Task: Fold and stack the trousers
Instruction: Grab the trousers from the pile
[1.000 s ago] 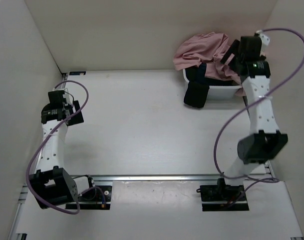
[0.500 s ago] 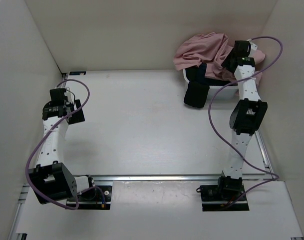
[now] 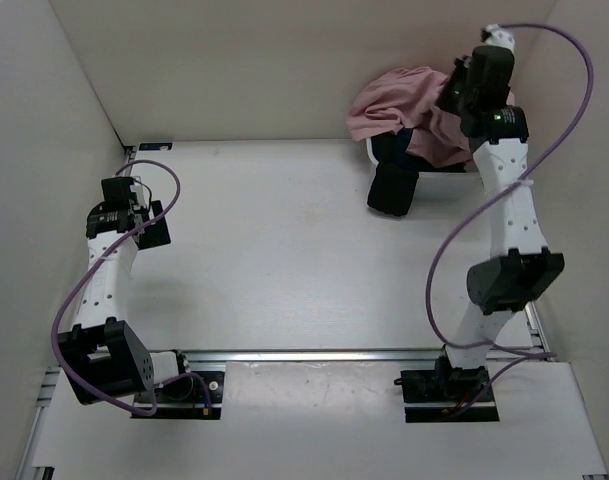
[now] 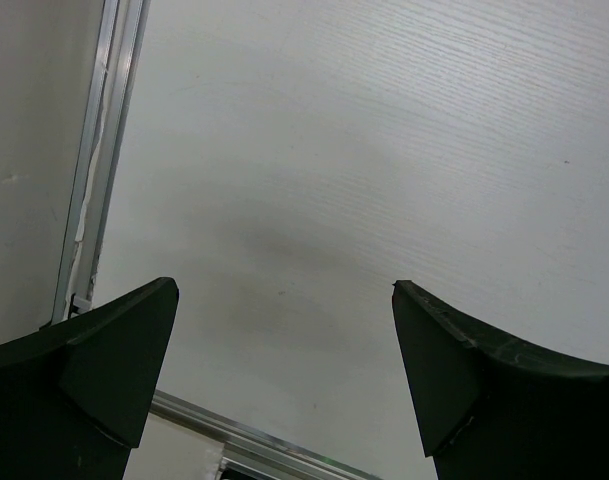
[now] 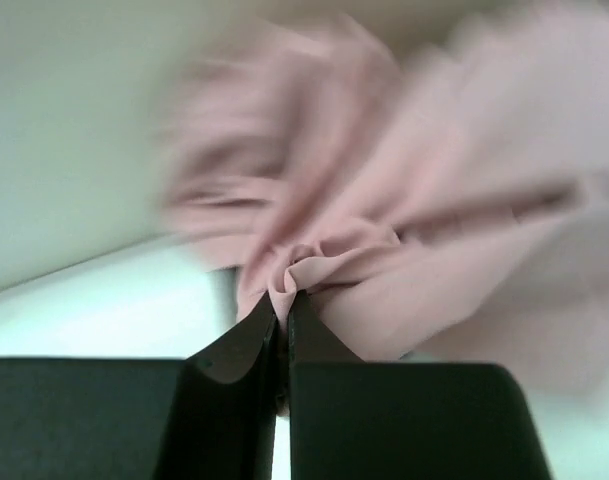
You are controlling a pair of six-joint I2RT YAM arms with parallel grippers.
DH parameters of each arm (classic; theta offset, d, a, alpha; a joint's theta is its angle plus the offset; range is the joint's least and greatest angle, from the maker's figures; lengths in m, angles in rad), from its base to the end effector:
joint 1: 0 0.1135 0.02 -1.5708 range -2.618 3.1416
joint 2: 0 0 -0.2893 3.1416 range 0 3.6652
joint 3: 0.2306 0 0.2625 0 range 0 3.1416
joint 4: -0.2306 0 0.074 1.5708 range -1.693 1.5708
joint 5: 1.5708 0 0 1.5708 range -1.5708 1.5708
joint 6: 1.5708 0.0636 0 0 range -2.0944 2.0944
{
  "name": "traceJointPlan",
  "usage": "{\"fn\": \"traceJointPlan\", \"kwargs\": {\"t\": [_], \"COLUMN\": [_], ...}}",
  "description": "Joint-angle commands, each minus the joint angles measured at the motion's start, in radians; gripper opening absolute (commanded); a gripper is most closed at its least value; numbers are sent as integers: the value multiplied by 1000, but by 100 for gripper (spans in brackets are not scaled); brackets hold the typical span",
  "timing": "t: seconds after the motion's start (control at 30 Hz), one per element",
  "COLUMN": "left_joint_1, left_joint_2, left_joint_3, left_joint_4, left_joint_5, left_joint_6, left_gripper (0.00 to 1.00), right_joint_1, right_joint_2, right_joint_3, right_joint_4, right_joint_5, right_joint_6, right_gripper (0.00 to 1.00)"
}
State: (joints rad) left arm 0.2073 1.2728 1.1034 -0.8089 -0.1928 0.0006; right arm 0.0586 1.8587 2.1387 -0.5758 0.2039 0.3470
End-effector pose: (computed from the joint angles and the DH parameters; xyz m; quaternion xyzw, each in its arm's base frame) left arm 0.2649 0.0682 0.2929 -0.1262 0.9440 0.1217 0.2795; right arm 0.4615 0.0142 0.4794 0.1748 0.7824 0.0391 0.5964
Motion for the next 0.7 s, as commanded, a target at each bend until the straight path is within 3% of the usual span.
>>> {"fn": "traceJointPlan", "kwargs": {"t": [0.0,0.07,0.1,0.2,0.43,0.53,0.67], "left_joint_1": [-3,-3,-3,-3,-3,-3,-3], "left_joint_2": [-12,-12,-12,-12,-12,-12,-12], "left_joint_3": [27,36,50,84,176,190,190], "left_joint_4": [5,5,5,5,5,5,-4], "left_joint_5": [-13,-13,-13,-13,-23,-33,-45], "left_joint_6": [-1,-1,-1,-1,-1,-1,-1], "left_gripper": [100,100,100,100,100,100,100], "right_joint_1": [305,447,575,732,774,733,676], "right_joint_2": [-196,-242,-259,-319,-308,-274,-217], "right_joint_3": [140,188,188,162,97,32,-22], "right_joint_4": [148,192,217,309,228,131,19], "right_joint_5": [-237,-268,-268,-279,-160,-86,-98], "right_joint_6": [-169,-323,-363,-422,-381,-289,-186], "right_gripper": [0,0,0,0,0,0,0]}}
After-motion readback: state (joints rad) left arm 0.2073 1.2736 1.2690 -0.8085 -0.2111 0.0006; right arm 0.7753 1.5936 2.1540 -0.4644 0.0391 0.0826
